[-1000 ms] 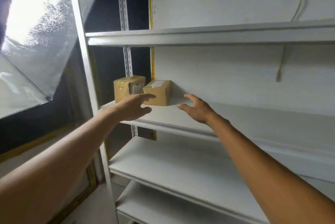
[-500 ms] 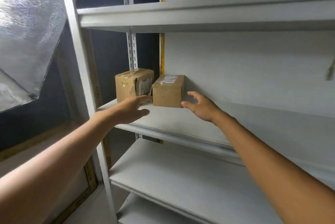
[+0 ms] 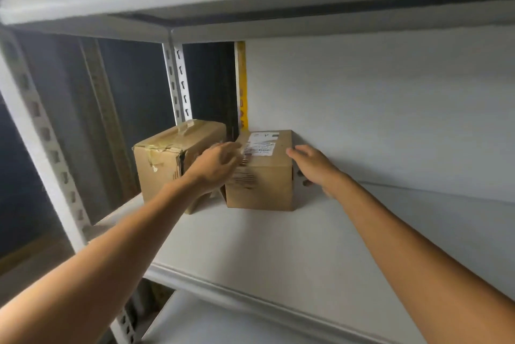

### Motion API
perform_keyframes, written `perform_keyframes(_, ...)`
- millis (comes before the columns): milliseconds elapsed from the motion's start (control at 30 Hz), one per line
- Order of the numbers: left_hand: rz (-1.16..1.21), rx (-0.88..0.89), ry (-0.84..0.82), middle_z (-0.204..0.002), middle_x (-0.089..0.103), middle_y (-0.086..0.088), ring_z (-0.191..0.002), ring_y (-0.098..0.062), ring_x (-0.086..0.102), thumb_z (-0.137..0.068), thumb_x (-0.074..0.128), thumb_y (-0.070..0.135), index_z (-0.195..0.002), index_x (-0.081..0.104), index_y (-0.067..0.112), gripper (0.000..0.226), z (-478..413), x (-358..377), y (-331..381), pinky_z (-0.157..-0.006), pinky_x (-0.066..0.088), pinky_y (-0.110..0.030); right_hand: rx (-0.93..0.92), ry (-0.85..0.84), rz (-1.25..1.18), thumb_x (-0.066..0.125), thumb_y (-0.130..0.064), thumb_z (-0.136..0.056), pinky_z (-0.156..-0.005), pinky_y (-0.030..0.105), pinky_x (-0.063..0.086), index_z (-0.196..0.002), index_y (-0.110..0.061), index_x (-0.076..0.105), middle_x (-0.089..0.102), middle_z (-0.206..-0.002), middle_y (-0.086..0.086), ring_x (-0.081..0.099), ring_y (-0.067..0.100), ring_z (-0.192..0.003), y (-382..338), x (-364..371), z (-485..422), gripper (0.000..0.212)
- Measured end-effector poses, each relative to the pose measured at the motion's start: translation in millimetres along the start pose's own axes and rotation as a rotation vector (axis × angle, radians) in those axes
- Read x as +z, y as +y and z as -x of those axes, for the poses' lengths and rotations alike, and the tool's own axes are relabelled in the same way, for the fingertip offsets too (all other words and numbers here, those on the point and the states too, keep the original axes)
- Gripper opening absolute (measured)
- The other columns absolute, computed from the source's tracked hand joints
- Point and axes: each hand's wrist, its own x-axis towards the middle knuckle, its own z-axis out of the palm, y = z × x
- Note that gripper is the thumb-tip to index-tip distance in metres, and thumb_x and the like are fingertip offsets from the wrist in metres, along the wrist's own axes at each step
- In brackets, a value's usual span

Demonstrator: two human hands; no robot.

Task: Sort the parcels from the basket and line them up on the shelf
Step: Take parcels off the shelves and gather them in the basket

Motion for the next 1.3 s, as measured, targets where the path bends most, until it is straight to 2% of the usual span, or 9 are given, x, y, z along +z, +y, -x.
perform_keyframes(67, 0.048, -0.024, -0.043, -0.128, 0.053, -0.003, -0.108, -0.016, 0.051, -0.100, 0.040, 0.040, -0.135, 0.049, 0.027, 0.038, -14.4, 3.7, -4.5, -0.091, 0.043, -0.033, 0.044, 0.013, -0.107, 0.047, -0.047, -0.097, -0.072, 0.031, 0.047, -0.122, -0.020, 0.054, 0.061, -0.106, 0.003, 0.058, 0.021, -0.089, 2.7, 11.2, -10.1, 0.038)
perform_keyframes(167, 0.111, -0.059, -0.120, -0.132, 0.051, -0.004, -0.120, -0.025, 0.048, -0.096, 0.044, 0.048, -0.132, 0.051, 0.034, 0.039, -30.5, 3.8, -9.8, -0.101, 0.041, -0.042, 0.076, 0.053, -0.253, 0.051, -0.043, -0.095, -0.064, 0.027, 0.044, -0.116, -0.019, 0.055, 0.063, -0.097, 0.003, 0.058, 0.018, -0.079, 6.0, 22.5, -15.8, 0.032)
perform_keyframes(367, 0.335, -0.013, -0.111, -0.139, 0.049, -0.001, -0.121, -0.022, 0.048, -0.095, 0.052, 0.041, -0.135, 0.050, 0.028, 0.043, -32.2, 9.1, -16.6, -0.087, 0.039, -0.026, 0.038, 0.111, -0.322, 0.058, -0.037, -0.093, -0.072, 0.029, 0.046, -0.109, -0.020, 0.062, 0.066, -0.096, -0.001, 0.060, 0.018, -0.086, 10.6, 24.9, -11.5, 0.024)
perform_keyframes(667, 0.532, 0.074, -0.115, -0.133, 0.051, 0.003, -0.121, -0.018, 0.048, -0.092, 0.057, 0.039, -0.138, 0.048, 0.027, 0.049, -10.9, 12.2, -21.4, -0.089, 0.040, -0.027, 0.020, 0.198, -0.357, 0.066, -0.043, -0.087, -0.069, 0.039, 0.055, -0.119, -0.026, 0.062, 0.068, -0.114, -0.001, 0.064, 0.022, -0.101, 11.9, 24.5, 26.1, 0.036)
perform_keyframes(767, 0.659, 0.027, -0.105, -0.133, 0.048, 0.004, -0.118, -0.017, 0.050, -0.087, 0.064, 0.042, -0.148, 0.031, 0.023, 0.072, 2.2, 15.4, -21.6, -0.093, 0.043, -0.028, -0.010, 0.259, -0.391, 0.068, -0.038, -0.087, -0.072, 0.043, 0.057, -0.119, -0.029, 0.060, 0.067, -0.116, -0.002, 0.064, 0.021, -0.106, 11.3, 23.2, 46.9, 0.034)
perform_keyframes(833, 0.733, -0.002, -0.156, -0.130, 0.049, 0.008, -0.111, -0.013, 0.054, -0.084, 0.065, 0.044, -0.148, 0.028, 0.017, 0.079, 10.6, 16.0, -22.2, -0.089, 0.044, -0.023, -0.035, 0.279, -0.402, 0.068, -0.035, -0.088, -0.071, 0.042, 0.058, -0.124, -0.030, 0.058, 0.066, -0.118, -0.003, 0.064, 0.019, -0.107, 9.9, 23.5, 61.0, 0.038)
perform_keyframes(933, 0.769, 0.033, -0.207, -0.115, 0.063, 0.006, -0.098, -0.007, 0.061, -0.085, 0.063, 0.045, -0.136, 0.048, 0.015, 0.061, 21.1, 16.3, -23.4, -0.075, 0.046, -0.017, -0.065, 0.303, -0.409, 0.068, -0.030, -0.089, -0.063, 0.030, 0.054, -0.128, -0.032, 0.054, 0.066, -0.120, -0.004, 0.064, 0.013, -0.108, 6.4, 24.4, 81.0, 0.041)
perform_keyframes(1067, 0.832, 0.060, -0.205, -0.117, 0.062, 0.005, -0.104, -0.008, 0.059, -0.078, 0.070, 0.048, -0.132, 0.049, 0.021, 0.064, 34.1, 16.2, -28.8, -0.077, 0.044, -0.018, -0.060, 0.309, -0.401, 0.068, -0.029, -0.089, -0.058, 0.019, 0.048, -0.133, -0.033, 0.050, 0.069, -0.112, -0.002, 0.066, 0.010, -0.100, 6.4, 24.7, 99.3, 0.048)
perform_keyframes(1300, 0.885, 0.219, -0.198, -0.131, 0.055, 0.007, -0.116, -0.010, 0.056, -0.071, 0.078, 0.038, -0.139, 0.038, 0.033, 0.079, 52.8, 17.9, -25.9, -0.087, 0.050, -0.021, -0.081, 0.296, -0.412, 0.068, -0.025, -0.089, -0.067, 0.031, 0.056, -0.138, -0.038, 0.045, 0.070, -0.114, -0.002, 0.067, 0.014, -0.100, 6.5, 21.6, 126.0, 0.056)
